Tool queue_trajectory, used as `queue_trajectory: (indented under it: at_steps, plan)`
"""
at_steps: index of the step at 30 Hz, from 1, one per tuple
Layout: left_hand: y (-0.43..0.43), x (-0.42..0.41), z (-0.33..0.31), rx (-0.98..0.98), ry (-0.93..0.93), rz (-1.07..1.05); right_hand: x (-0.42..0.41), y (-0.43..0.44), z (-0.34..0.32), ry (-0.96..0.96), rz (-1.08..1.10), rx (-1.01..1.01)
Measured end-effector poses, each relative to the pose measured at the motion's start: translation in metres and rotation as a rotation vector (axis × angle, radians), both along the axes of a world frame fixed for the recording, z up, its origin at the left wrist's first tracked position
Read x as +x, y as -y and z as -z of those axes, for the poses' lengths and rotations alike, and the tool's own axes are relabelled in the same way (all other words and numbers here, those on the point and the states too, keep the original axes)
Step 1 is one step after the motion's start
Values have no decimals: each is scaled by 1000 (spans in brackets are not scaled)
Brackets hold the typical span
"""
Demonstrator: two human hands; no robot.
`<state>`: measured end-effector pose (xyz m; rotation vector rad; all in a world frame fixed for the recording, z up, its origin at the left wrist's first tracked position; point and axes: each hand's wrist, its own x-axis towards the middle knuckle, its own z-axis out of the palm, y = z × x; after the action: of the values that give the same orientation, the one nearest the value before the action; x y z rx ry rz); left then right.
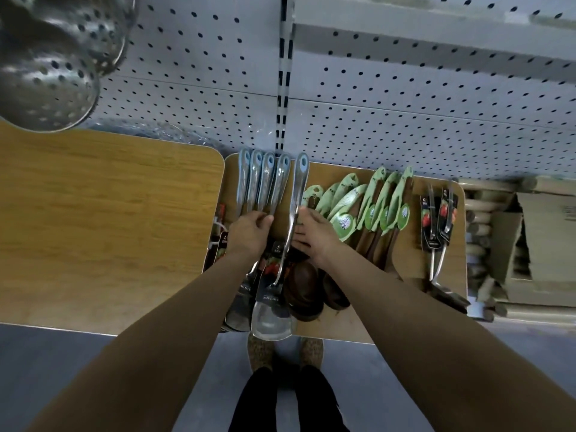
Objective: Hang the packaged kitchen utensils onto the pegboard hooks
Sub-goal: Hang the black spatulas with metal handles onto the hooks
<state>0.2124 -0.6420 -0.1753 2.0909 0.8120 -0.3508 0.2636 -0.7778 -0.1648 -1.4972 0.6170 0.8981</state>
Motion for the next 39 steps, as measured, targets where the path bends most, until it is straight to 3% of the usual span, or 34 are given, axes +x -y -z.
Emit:
queue_trajectory:
  at_steps: [5,9,14,20,28,34,39]
  plan:
    - [8,16,0,-65,-134,-9,-5,0,-3,68,37,19]
    - [5,13,1,-51,-138,-39,-10,0,-4,80,79,91]
    - [-4,-11,-11,-38,-36,-100,-19,-6,-23,69,108,111]
    - [-17,-49,-29,-239,84,-160,-47,-14,-55,125,112,157]
    - [-14,-90,-78,-302,166,-215,-81,1,-117,234,105,246]
    - [21,-114,-143,-240,255,-201,-93,51,-170,358,94,187]
    - [102,-129,-195,-281,340,-71,-114,141,-215,503,121,128]
